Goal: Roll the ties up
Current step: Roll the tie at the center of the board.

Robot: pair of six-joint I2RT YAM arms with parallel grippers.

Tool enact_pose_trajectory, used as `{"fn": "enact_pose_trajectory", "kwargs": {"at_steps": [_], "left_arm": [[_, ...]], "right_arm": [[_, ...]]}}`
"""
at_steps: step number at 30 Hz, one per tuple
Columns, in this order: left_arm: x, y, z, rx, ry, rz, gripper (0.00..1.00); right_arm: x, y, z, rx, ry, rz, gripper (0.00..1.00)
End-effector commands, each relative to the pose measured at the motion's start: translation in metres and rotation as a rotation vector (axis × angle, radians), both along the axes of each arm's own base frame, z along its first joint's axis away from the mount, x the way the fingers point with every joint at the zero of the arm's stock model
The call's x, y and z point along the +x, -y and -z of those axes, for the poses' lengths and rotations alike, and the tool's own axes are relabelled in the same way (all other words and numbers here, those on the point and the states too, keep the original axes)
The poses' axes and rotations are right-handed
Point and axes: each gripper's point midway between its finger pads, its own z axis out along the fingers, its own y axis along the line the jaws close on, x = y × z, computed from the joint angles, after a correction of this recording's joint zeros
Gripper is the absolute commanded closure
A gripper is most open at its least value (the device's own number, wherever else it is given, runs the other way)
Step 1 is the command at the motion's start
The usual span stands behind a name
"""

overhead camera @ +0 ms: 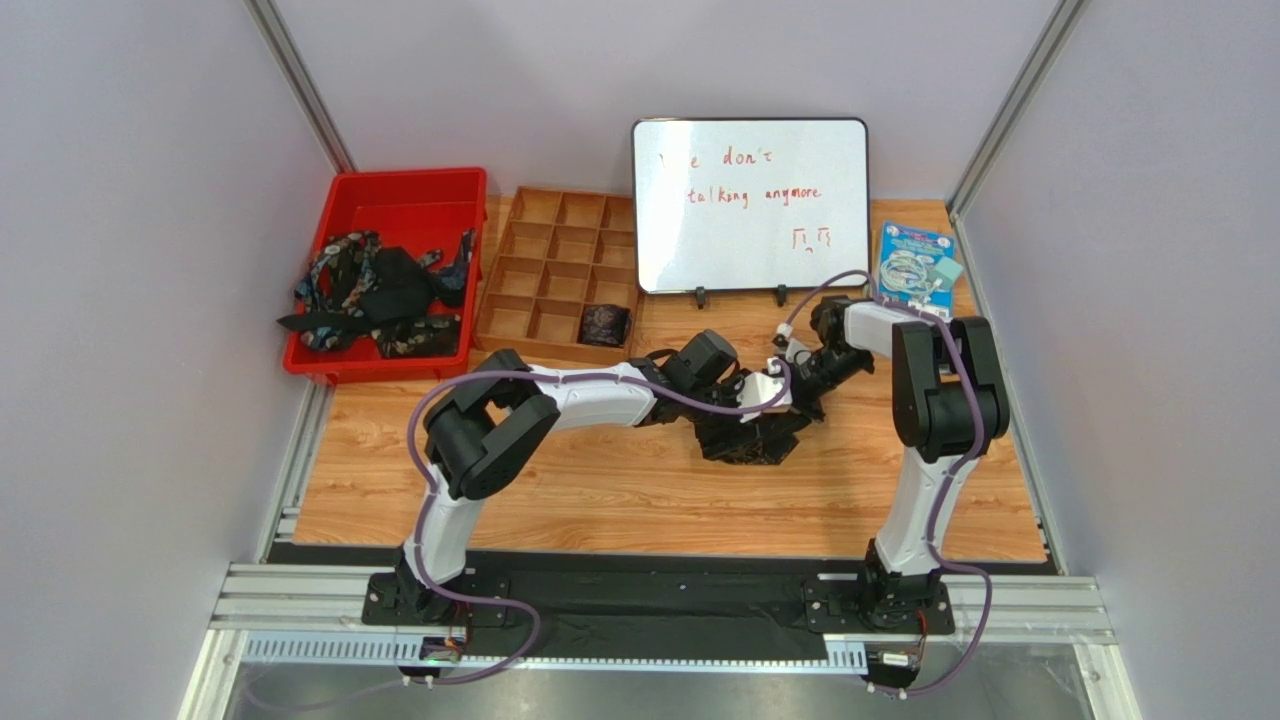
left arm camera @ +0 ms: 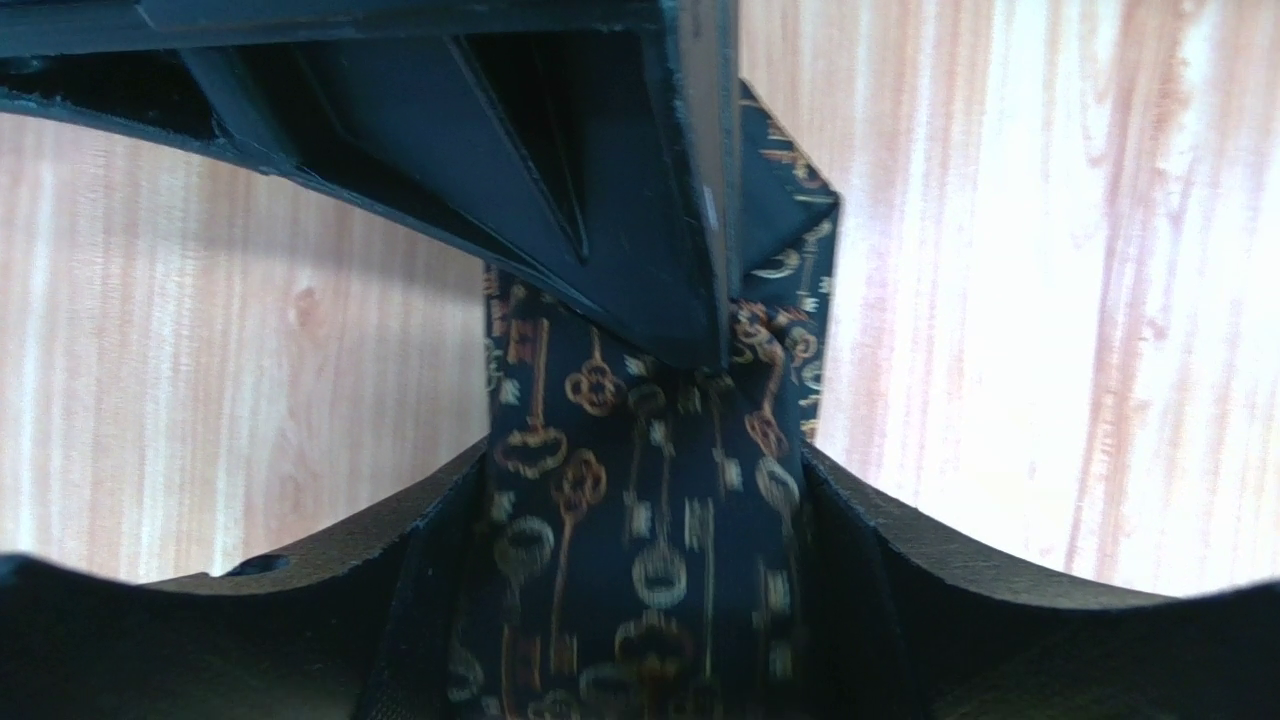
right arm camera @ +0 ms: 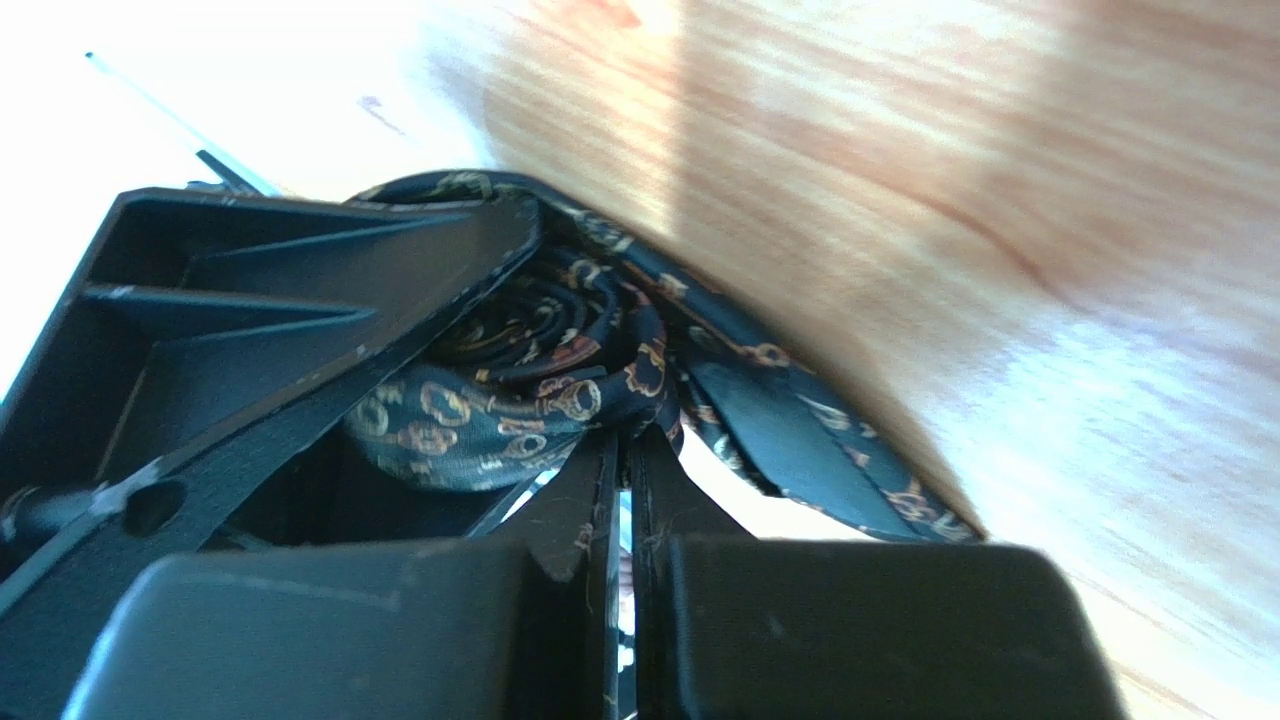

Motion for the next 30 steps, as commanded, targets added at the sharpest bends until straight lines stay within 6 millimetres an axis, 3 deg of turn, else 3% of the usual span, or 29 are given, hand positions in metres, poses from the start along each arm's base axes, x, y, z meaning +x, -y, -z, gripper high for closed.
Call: {"fn": "enact_pose_trajectory", "kwargs": {"at_steps": [1,11,21,30], "left_arm": [[-0.016,-0.005,-0.019,-0.018,-0.064,0.014,0.29],[-0.012,0.007,-0.039,-0.074,-0.038,0.032,0.27],[-0.001,0.014,-0.038,-0.067,-0.005,0.017,0.27],[-0.005,0.005,-0.054,-0.131,0.001,-0.005,0.26]], "right_arm": [[0.014,0.024,0.035,-0.148,0.107,-0.043,1.0],[0.021,0.028,0.045,-0.217,0.122,-0.058,1.0],[0.02,0.023,0.049,-0.289,0.13,-0.142,1.0],[0.024,0.019,0.055,-0.315,0.121,-0.16,1.0]]}}
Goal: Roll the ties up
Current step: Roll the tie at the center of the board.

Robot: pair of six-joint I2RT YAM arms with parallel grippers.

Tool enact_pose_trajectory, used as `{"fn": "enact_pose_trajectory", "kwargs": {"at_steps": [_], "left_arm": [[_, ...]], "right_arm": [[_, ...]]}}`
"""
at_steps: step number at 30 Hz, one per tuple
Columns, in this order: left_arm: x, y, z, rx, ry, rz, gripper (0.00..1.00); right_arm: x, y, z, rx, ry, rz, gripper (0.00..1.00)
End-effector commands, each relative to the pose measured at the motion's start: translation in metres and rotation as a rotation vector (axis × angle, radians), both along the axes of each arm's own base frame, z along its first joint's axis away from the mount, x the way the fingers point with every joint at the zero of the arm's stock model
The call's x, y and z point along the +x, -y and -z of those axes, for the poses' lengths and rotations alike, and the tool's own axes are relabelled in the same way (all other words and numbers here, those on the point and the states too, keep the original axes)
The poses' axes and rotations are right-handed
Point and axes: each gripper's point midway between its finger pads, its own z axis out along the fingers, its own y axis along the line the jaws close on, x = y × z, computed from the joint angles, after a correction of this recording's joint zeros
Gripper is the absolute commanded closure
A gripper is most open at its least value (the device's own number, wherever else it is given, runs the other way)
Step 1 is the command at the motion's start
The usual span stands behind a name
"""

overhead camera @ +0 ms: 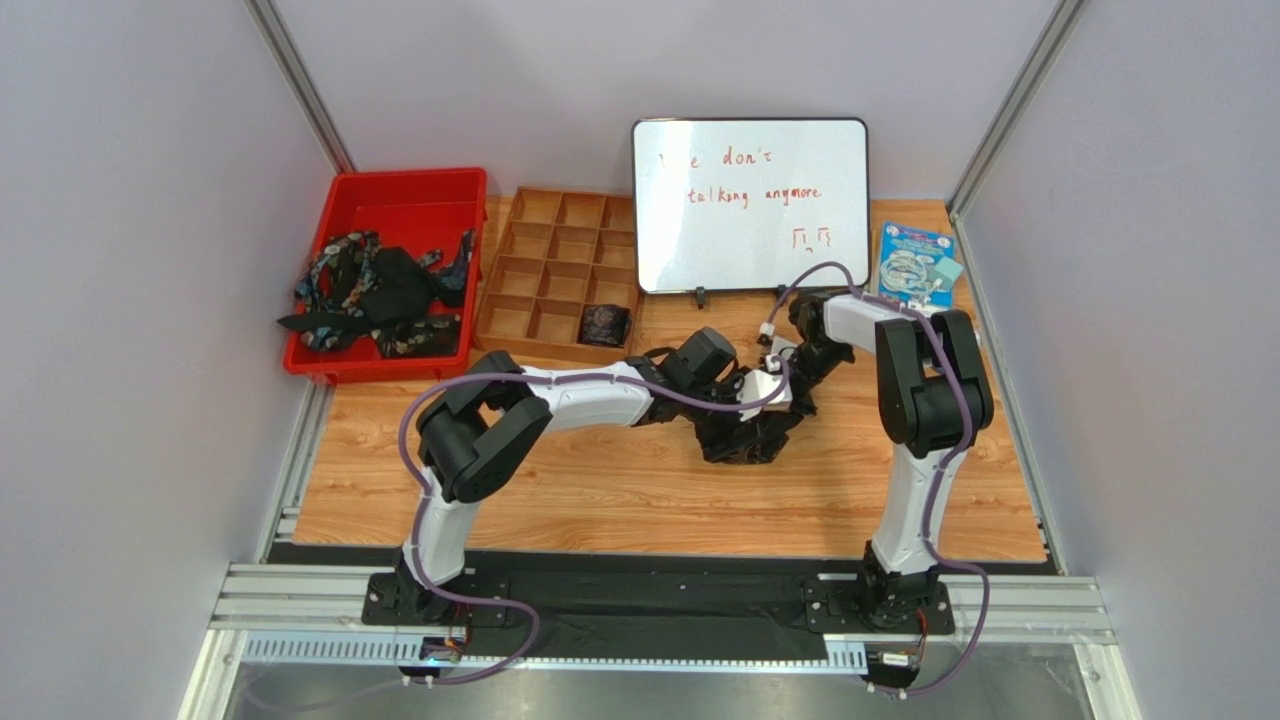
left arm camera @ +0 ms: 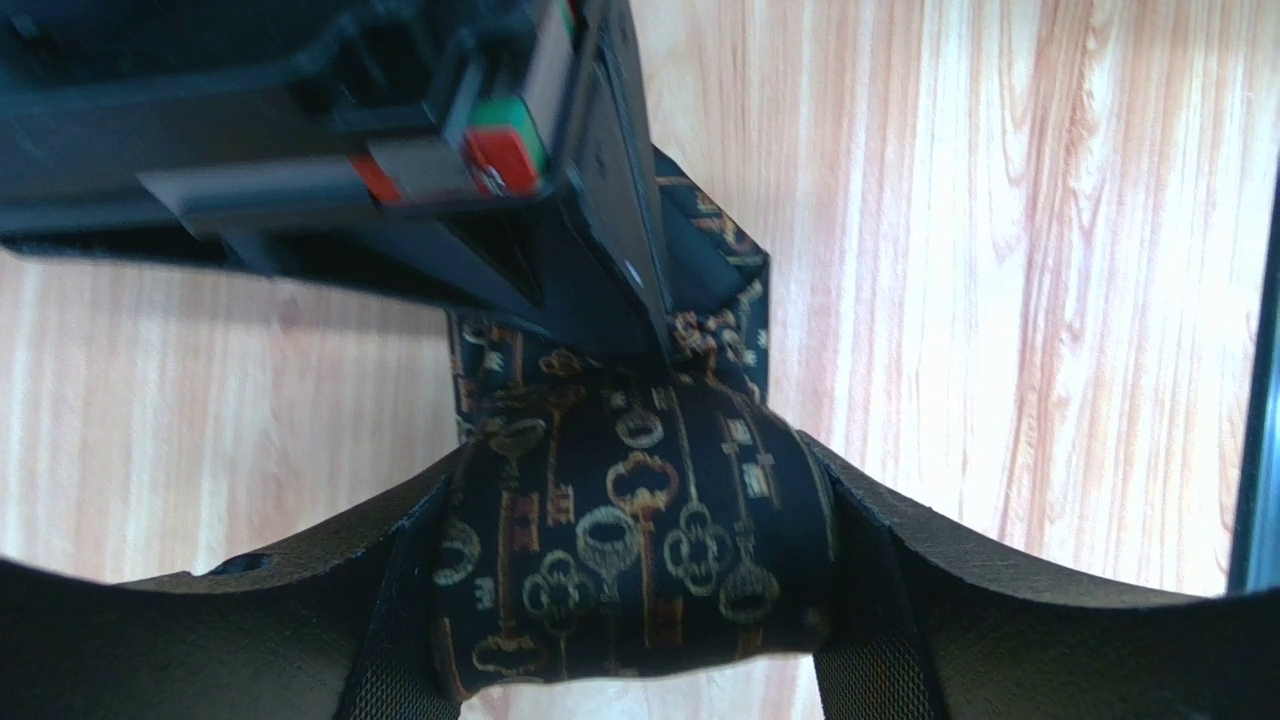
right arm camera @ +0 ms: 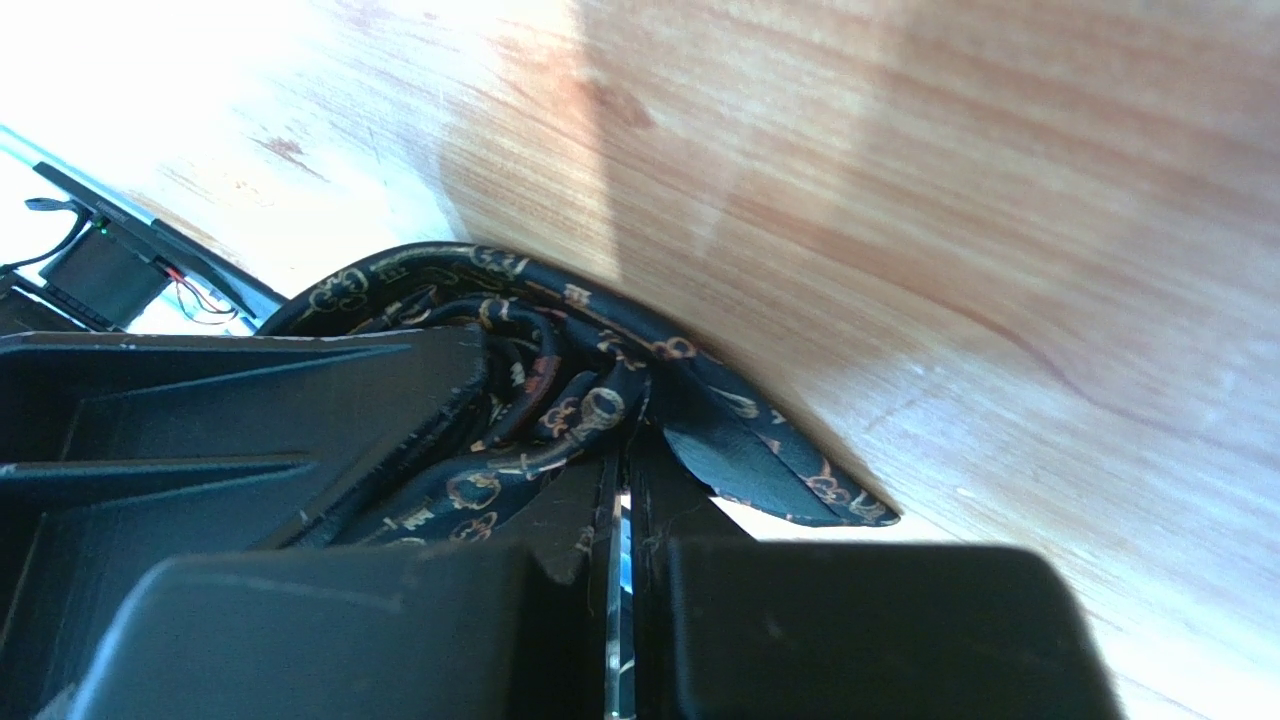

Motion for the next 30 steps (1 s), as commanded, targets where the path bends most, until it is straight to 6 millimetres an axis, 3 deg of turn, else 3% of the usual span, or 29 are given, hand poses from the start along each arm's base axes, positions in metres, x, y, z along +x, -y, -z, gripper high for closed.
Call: {"fn": "enact_pose_trajectory", "kwargs": {"at_steps": [1,6,10,21,30], "left_arm": [[0.001,-0.002,-0.037,-0.101,0.033,-0.022,0.26],[0.004,-0.003,-0.059,-0.181,0.046,-0.035,0.25],[0.005,-0.004,-0.062,-0.192,0.062,-0.035,0.25],[0.005,0.0,-0.024,-0.148,0.033,-0.004,0.27],[-0.002,0.002,0.003,-0.098,-0.004,0.016,0.53]], "right_arm": [[0.022,0.021,0.043,-0.164,0.105,-0.062,1.0],[0.021,0.017,0.043,-0.159,0.109,-0.079,1.0],[0.021,0.011,0.042,-0.144,0.116,-0.098,1.0],[0.022,-0.001,0.042,-0.114,0.117,-0.113,1.0],[0.033,-0.015,0.04,-0.072,0.128,-0.11,1.0]]}}
